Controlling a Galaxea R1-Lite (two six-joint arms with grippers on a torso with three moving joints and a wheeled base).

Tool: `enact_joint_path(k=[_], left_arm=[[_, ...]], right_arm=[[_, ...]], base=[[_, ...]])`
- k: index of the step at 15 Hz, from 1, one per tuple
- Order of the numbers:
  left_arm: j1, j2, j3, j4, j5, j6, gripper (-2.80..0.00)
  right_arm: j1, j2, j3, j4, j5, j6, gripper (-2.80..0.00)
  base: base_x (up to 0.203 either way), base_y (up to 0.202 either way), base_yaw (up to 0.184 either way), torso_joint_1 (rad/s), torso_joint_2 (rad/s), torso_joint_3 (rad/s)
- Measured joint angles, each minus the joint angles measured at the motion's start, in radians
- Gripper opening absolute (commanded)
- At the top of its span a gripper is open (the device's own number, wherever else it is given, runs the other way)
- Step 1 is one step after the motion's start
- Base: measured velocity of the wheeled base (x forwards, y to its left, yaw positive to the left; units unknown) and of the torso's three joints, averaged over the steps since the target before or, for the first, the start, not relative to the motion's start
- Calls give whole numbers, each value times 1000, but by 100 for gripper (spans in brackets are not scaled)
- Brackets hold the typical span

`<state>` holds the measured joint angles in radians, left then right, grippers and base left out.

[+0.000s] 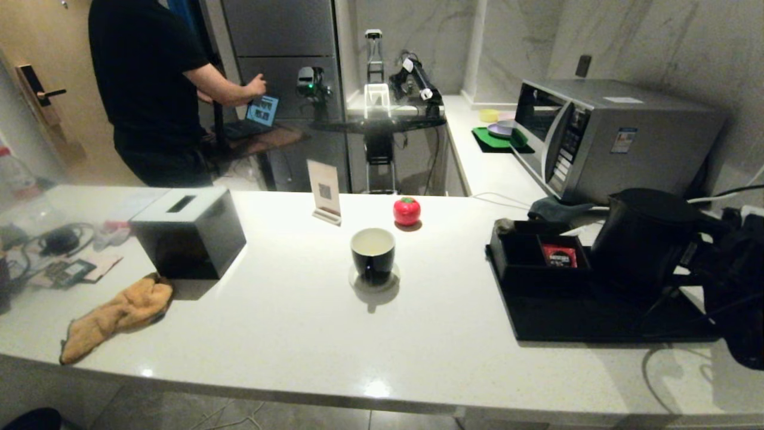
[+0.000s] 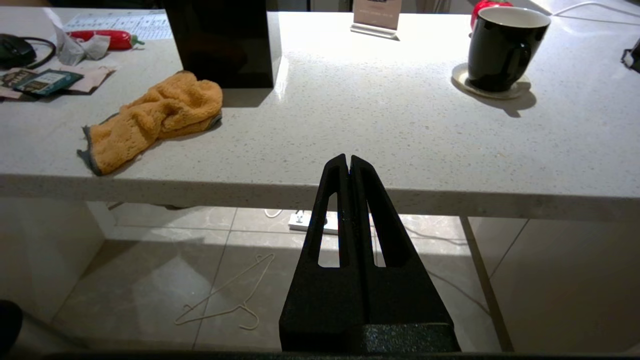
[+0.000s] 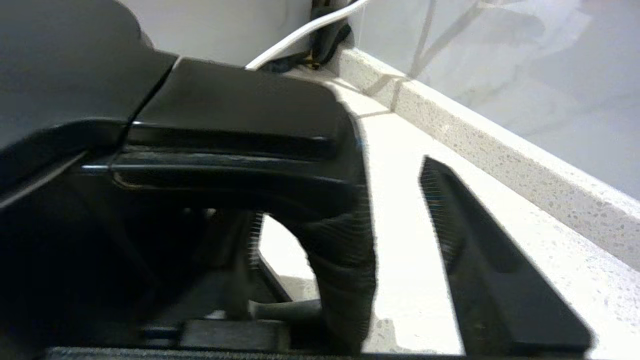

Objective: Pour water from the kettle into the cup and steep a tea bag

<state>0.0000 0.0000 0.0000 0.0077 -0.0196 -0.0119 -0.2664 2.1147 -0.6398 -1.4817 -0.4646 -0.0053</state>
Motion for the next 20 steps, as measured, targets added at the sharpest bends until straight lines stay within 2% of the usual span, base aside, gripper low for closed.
enact_joint_path(k=[10, 20], left_arm=[[0, 0, 0, 0, 0, 0, -280], [0, 0, 0, 0, 0, 0, -280]], right_arm=[[7, -67, 112, -13, 2, -4, 0], [29, -266, 399, -9, 1, -15, 0]], base=[[0, 0, 0, 0, 0, 0], [0, 0, 0, 0, 0, 0]])
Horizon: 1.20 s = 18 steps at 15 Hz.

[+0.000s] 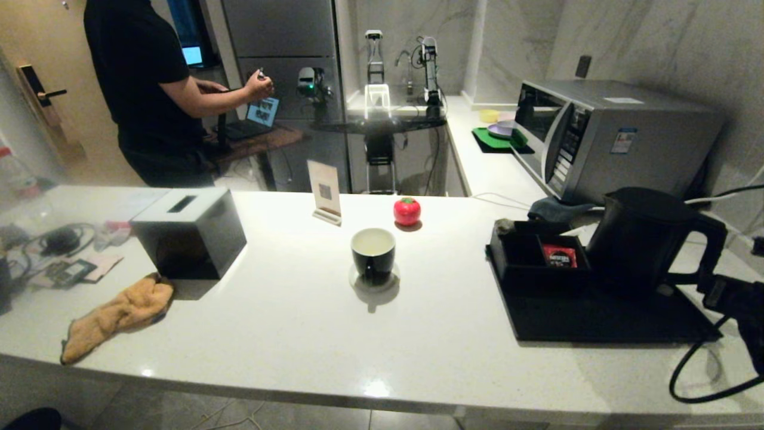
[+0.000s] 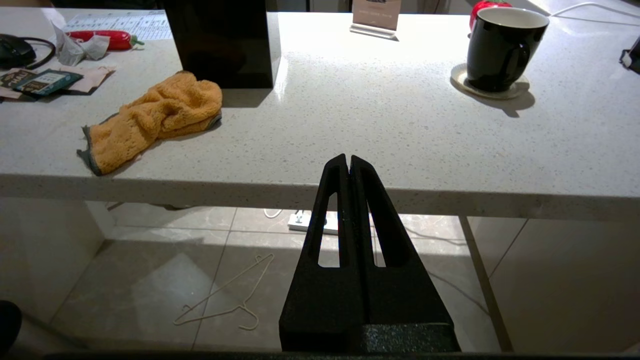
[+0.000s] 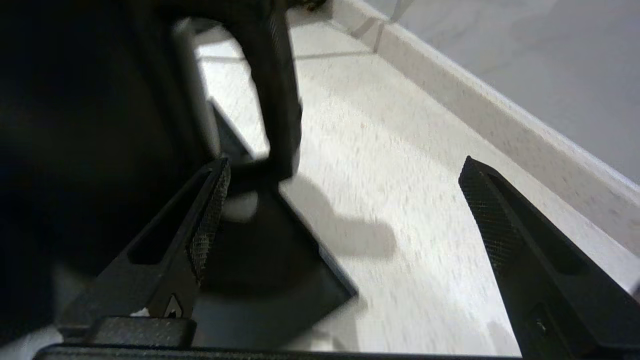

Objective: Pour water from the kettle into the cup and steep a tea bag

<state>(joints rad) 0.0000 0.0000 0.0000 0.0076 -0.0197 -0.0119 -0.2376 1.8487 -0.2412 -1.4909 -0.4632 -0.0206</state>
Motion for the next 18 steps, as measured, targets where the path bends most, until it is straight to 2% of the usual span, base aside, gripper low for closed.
enact_joint_path(k=[3, 4, 10, 13, 18], left_arm=[[0, 0, 0, 0, 0, 1, -280], [0, 0, 0, 0, 0, 0, -280], [0, 0, 0, 0, 0, 0, -280], [0, 0, 0, 0, 0, 0, -280], [0, 0, 0, 0, 0, 0, -280]], right_arm=[[17, -55, 67, 2, 0, -2, 0], [18, -69, 85, 3, 0, -2, -280], [27, -147, 181, 12, 3, 3, -280], [72, -193, 229, 25, 6, 2, -280], [170, -295, 240, 171, 4, 0, -280]], base=[[0, 0, 0, 0, 0, 0], [0, 0, 0, 0, 0, 0], [0, 0, 0, 0, 0, 0], [0, 0, 0, 0, 0, 0], [0, 0, 0, 0, 0, 0]])
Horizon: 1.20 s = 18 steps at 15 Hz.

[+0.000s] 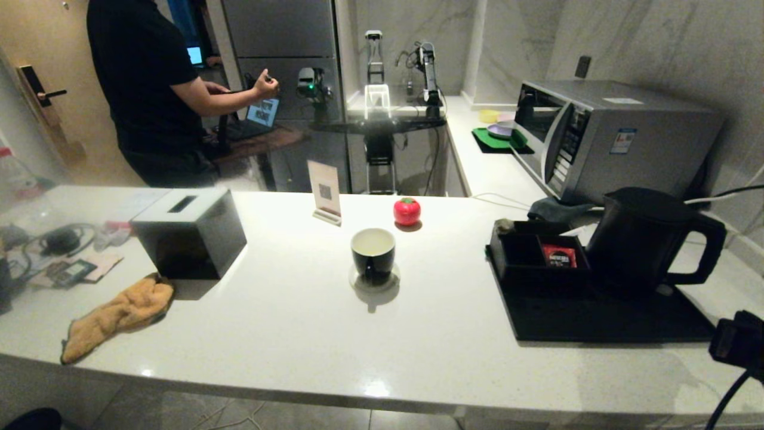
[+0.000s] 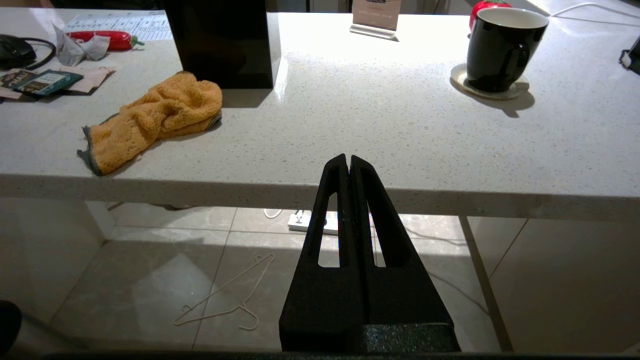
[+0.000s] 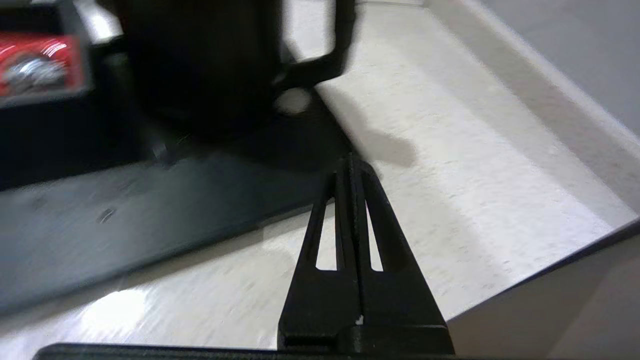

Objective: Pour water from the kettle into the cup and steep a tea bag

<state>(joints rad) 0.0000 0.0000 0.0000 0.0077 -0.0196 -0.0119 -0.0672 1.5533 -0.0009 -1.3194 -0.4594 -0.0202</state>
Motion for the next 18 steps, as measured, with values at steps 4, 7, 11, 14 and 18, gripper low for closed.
enact_joint_path(k=[4, 7, 11, 14, 18], left_arm=[[0, 0, 0, 0, 0, 0, -280], [0, 0, 0, 0, 0, 0, -280], [0, 0, 0, 0, 0, 0, -280], [0, 0, 0, 0, 0, 0, -280], [0, 0, 0, 0, 0, 0, -280]], right_arm=[[77, -80, 1, 125, 1, 5, -280], [100, -139, 1, 210, 2, 7, -280], [140, -258, 1, 377, 3, 20, -280], [186, -340, 1, 482, 3, 29, -280], [250, -379, 1, 478, 4, 31, -280]], base=[[0, 0, 0, 0, 0, 0], [0, 0, 0, 0, 0, 0], [0, 0, 0, 0, 0, 0], [0, 0, 0, 0, 0, 0], [0, 0, 0, 0, 0, 0]])
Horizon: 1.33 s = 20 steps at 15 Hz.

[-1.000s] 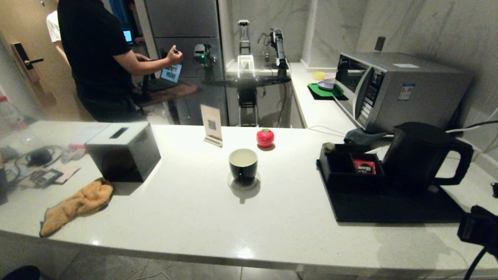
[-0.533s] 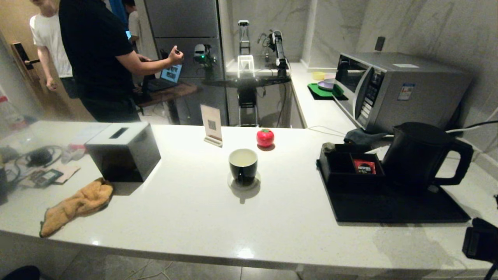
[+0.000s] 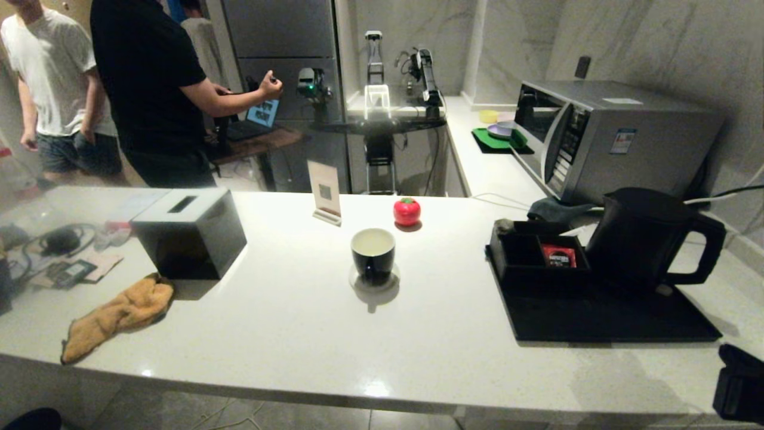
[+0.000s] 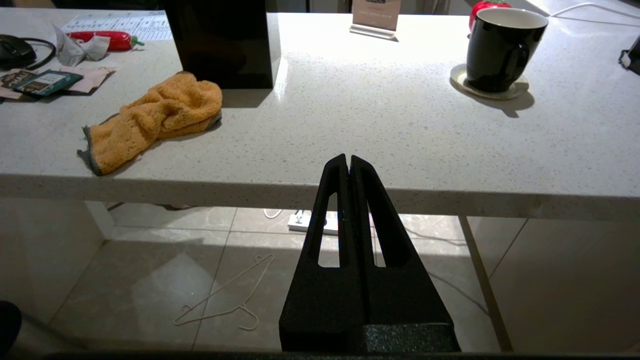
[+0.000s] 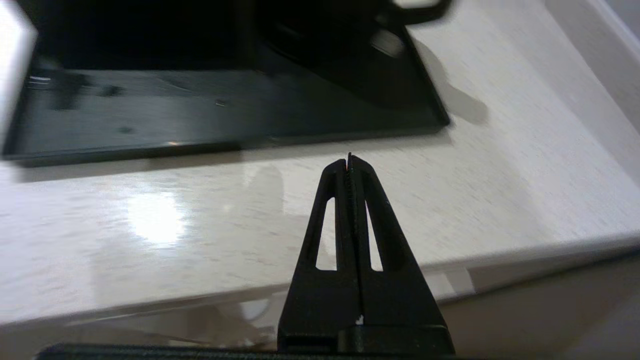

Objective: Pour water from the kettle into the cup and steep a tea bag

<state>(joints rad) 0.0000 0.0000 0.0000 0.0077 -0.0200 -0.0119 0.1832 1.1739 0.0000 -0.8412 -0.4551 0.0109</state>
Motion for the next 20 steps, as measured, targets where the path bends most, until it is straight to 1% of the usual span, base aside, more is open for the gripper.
enact_joint_path(k=[2, 4, 8, 11, 16, 20], left_arm=[[0, 0, 0, 0, 0, 0, -280], [0, 0, 0, 0, 0, 0, -280], [0, 0, 0, 0, 0, 0, -280], [0, 0, 0, 0, 0, 0, -280], [0, 0, 0, 0, 0, 0, -280], [0, 0, 0, 0, 0, 0, -280]], right_arm=[[68, -2, -7, -6, 1, 2, -280], [124, 12, -51, -8, 0, 13, -280], [182, 75, -155, -9, 0, 15, -280], [197, 147, -218, -20, -2, 14, -280], [200, 309, -313, -127, -2, 18, -280], [199, 441, -440, -166, -3, 19, -280]], base=[[0, 0, 0, 0, 0, 0], [0, 0, 0, 0, 0, 0], [0, 0, 0, 0, 0, 0], [0, 0, 0, 0, 0, 0], [0, 0, 0, 0, 0, 0], [0, 0, 0, 0, 0, 0]])
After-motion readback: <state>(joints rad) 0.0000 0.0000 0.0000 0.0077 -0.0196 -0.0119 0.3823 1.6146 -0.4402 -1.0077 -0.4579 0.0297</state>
